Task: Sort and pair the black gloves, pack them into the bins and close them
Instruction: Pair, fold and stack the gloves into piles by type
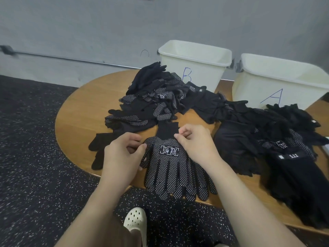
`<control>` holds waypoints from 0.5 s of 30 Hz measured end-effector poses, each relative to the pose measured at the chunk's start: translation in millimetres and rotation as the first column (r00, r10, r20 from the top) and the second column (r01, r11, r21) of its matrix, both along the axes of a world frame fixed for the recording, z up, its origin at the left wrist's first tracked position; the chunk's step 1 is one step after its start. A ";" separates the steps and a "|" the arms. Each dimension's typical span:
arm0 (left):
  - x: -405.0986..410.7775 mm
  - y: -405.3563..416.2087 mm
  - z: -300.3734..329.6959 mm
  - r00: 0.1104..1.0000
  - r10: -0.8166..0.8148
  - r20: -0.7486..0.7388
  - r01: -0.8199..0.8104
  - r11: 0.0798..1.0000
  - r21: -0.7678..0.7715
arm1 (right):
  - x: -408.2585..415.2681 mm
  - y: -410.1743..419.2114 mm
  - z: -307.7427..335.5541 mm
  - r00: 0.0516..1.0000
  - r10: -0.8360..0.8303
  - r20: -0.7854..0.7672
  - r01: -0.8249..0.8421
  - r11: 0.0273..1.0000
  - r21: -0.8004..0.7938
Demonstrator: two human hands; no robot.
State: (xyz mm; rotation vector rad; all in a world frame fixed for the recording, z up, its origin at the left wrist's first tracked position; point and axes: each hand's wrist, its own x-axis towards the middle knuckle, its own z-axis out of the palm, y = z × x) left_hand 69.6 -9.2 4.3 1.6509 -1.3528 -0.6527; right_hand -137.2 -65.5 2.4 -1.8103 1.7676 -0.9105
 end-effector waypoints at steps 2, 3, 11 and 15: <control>1.3 1.0 1.1 1.000 0.011 0.023 -0.011 1.000 -0.006 | 0.6 -0.2 -1.3 0.999 -0.009 -0.037 0.008 1.000 -0.006; 1.8 1.2 1.8 0.999 0.014 0.049 -0.013 1.000 -0.007 | 1.1 -0.4 -1.8 0.999 -0.016 -0.042 0.016 1.000 -0.008; 4.6 3.8 4.8 0.990 -0.035 0.134 0.035 0.999 0.004 | 4.0 -1.5 -3.2 0.998 -0.043 -0.038 0.042 0.999 -0.026; 8.7 7.7 5.5 0.978 -0.025 0.208 0.034 0.999 -0.041 | 3.1 0.5 0.2 0.997 -0.030 -0.077 0.026 0.998 -0.052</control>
